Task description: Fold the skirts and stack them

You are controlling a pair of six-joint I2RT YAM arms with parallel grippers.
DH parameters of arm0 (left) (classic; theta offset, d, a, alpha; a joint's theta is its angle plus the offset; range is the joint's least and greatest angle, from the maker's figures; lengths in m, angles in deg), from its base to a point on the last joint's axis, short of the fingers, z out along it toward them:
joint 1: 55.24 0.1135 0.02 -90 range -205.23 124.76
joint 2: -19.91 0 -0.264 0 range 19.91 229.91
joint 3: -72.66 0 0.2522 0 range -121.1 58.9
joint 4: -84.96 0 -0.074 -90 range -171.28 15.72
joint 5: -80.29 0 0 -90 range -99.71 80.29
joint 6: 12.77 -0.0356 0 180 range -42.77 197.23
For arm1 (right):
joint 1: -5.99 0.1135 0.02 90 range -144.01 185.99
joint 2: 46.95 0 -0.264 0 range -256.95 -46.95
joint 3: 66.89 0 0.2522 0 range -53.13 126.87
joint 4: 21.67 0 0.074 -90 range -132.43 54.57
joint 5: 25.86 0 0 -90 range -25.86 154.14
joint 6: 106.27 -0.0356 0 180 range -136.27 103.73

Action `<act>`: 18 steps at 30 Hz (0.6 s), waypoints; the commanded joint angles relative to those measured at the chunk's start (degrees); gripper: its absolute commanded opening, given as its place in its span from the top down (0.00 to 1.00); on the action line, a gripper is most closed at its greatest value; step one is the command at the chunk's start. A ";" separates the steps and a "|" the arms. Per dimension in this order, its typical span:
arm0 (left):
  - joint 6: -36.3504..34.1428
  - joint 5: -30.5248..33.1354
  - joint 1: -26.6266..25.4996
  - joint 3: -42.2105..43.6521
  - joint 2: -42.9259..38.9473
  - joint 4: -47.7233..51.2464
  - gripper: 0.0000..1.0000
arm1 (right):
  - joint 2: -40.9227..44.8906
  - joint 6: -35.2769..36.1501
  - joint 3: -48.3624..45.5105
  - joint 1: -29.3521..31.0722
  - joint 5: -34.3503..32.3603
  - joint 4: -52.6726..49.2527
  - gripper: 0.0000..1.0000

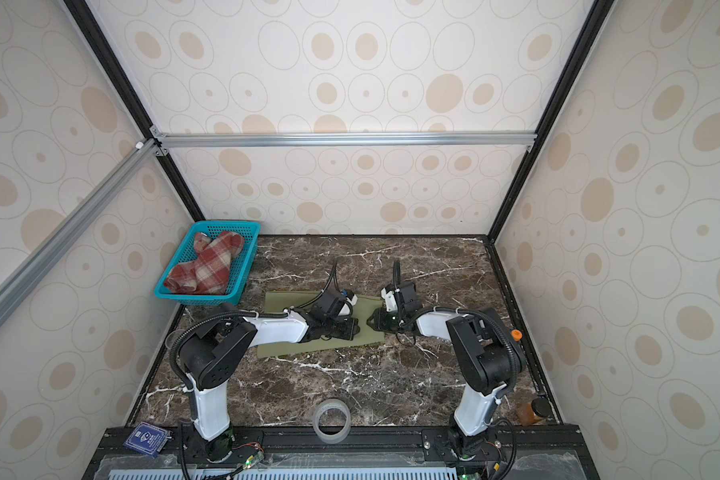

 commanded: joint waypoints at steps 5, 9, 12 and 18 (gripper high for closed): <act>-1.10 1.03 -0.47 0.03 -0.08 3.10 1.00 | -5.47 3.63 -0.49 0.52 3.73 -9.09 0.59; -0.69 0.80 -0.47 0.37 0.26 2.50 1.00 | -6.22 3.47 -0.02 0.49 5.22 -7.61 0.61; -0.64 0.99 -0.49 0.75 0.26 2.26 1.00 | -6.13 3.34 -0.17 0.51 6.10 -6.87 0.67; -0.48 1.32 -0.50 0.87 -0.17 2.14 1.00 | -4.94 2.26 -0.57 0.37 6.33 -5.54 1.00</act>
